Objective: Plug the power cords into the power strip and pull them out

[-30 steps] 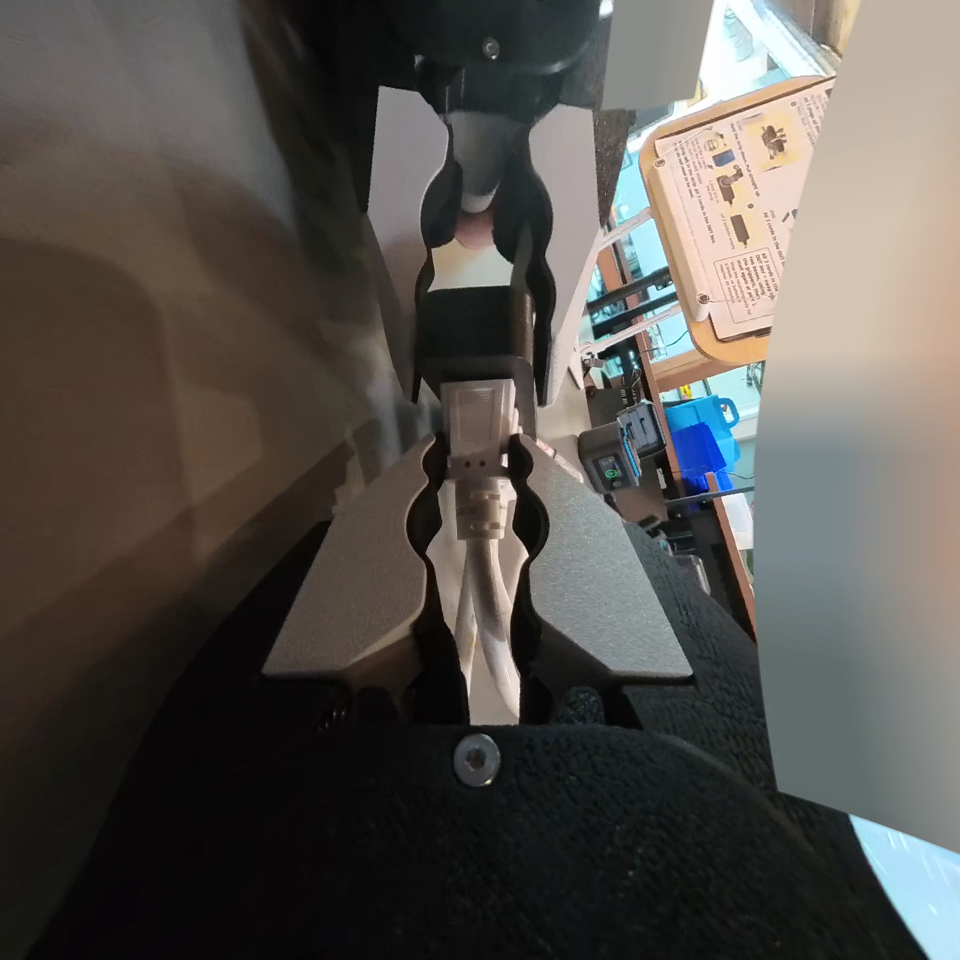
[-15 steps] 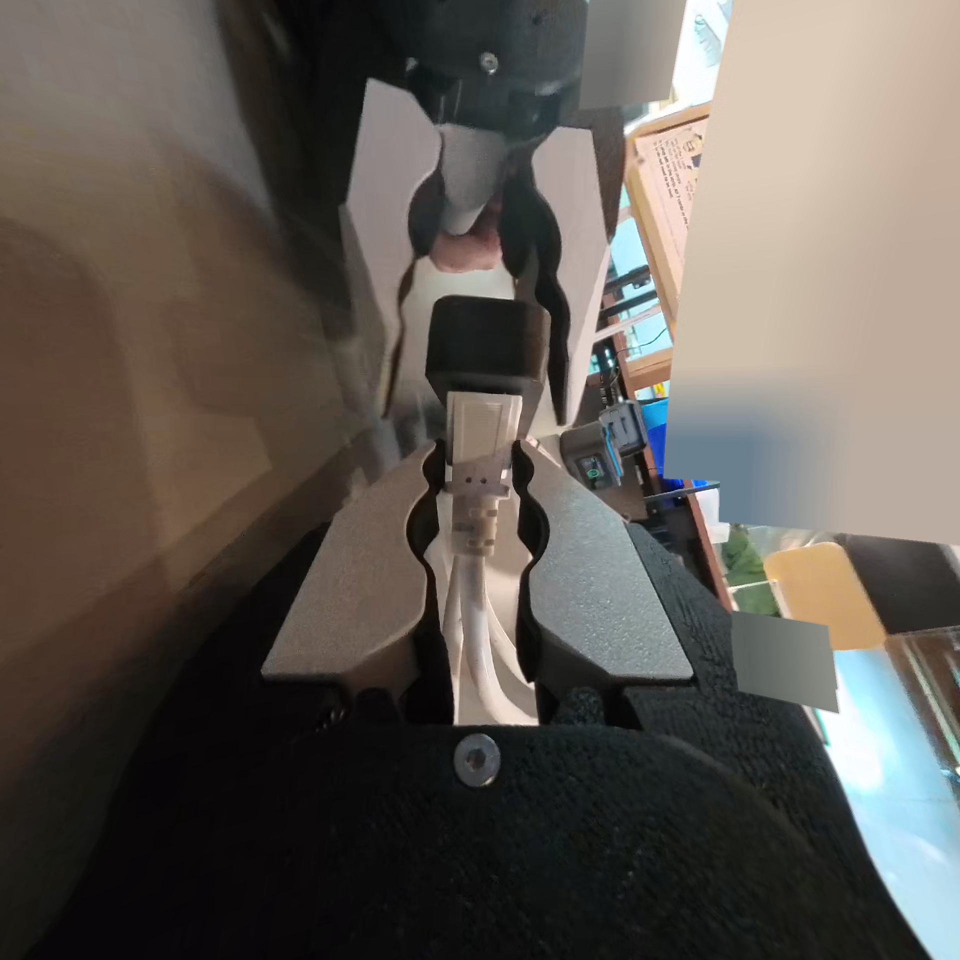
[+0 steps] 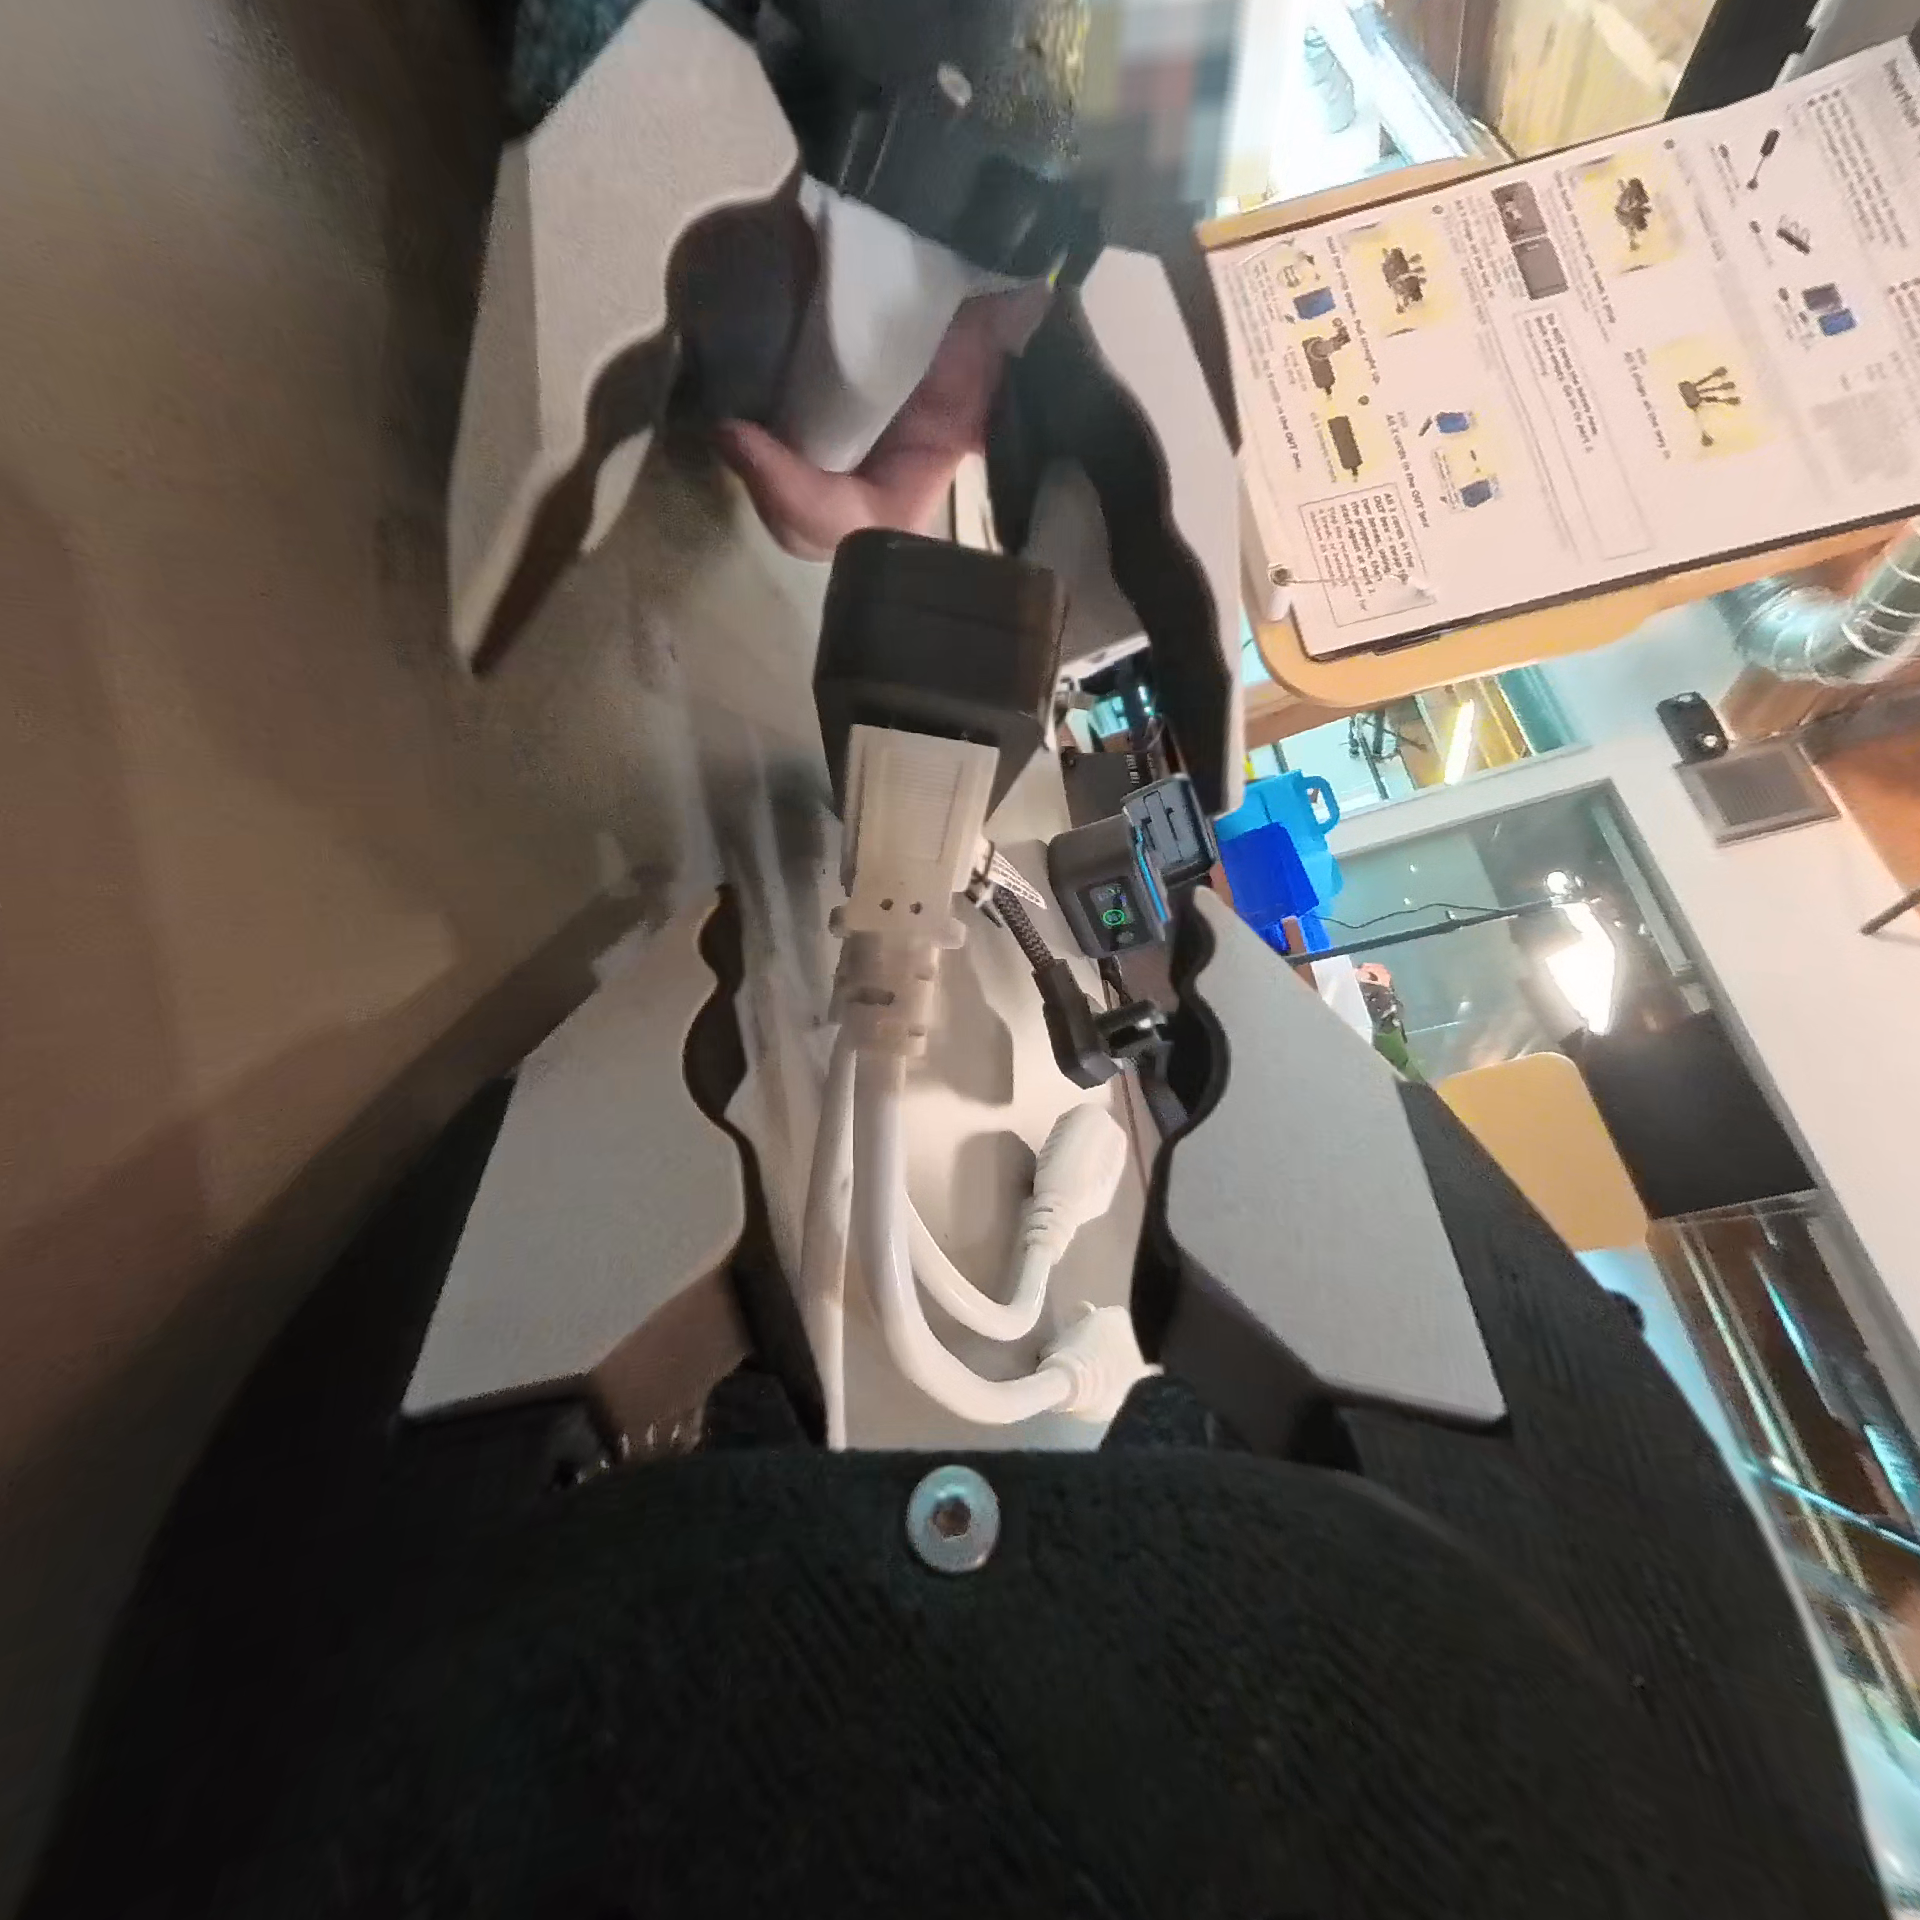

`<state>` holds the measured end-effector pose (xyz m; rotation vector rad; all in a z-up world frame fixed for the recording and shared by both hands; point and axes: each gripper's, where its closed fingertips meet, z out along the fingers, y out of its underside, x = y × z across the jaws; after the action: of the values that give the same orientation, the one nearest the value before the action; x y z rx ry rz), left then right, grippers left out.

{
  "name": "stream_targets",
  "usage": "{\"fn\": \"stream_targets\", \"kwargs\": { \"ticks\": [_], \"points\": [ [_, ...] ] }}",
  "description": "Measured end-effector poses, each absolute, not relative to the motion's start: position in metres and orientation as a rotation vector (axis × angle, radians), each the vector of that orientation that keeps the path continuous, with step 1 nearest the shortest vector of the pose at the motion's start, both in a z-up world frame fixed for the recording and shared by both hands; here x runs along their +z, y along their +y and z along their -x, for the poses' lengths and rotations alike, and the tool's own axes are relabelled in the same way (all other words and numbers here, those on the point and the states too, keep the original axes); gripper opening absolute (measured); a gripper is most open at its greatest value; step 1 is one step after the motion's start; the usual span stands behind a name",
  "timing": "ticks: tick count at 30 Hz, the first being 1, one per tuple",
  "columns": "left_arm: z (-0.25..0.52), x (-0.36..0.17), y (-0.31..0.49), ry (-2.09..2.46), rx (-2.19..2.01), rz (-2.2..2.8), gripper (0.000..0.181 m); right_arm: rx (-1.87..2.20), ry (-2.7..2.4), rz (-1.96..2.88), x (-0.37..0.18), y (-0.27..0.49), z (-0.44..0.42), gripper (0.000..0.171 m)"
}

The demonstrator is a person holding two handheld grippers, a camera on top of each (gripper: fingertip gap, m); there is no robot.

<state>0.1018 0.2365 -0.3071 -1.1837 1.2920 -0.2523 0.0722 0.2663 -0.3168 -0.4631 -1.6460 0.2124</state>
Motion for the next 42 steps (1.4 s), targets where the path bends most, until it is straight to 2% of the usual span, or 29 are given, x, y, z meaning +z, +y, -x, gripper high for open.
{"fn": "stream_targets", "kwargs": {
  "ticks": [3, 6, 11, 13, 16, 17, 23, 26, 42],
  "points": [
    [-0.093, -0.303, 0.251, 1.215, -0.292, 1.249, 0.109, 0.254, -1.628, 0.497, -0.311, 0.265, -0.078, 0.087],
    [-0.090, -0.310, 0.254, 1.256, -0.214, 1.248, 0.091, 0.267, -1.620, 0.545, -0.309, 0.268, -0.081, 0.086],
    [-0.089, -0.317, 0.253, 1.329, -0.048, 1.168, 0.053, 0.322, -1.603, 0.641, -0.308, 0.271, -0.084, 0.065],
    [-0.089, -0.317, 0.254, 1.330, -0.063, 1.183, 0.053, 0.314, -1.616, 0.627, -0.310, 0.270, -0.083, 0.062],
    [-0.089, -0.316, 0.254, 1.340, -0.070, 1.175, 0.052, 0.314, -1.683, 0.636, -0.321, 0.266, -0.080, 0.038],
    [-0.089, -0.316, 0.254, 1.342, -0.071, 1.172, 0.052, 0.321, -1.696, 0.644, -0.324, 0.265, -0.079, 0.035],
    [-0.088, -0.316, 0.254, 1.349, -0.072, 1.170, 0.051, 0.375, -1.714, 0.623, -0.328, 0.257, -0.072, 0.036],
    [-0.088, -0.316, 0.254, 1.351, -0.070, 1.173, 0.048, 0.250, -1.678, 0.539, -0.326, 0.262, -0.067, 0.025],
    [-0.085, -0.328, 0.240, 1.408, 0.082, 1.221, 0.051, 0.212, -1.741, 0.526, -0.334, 0.252, -0.075, 0.025]
  ]
}}
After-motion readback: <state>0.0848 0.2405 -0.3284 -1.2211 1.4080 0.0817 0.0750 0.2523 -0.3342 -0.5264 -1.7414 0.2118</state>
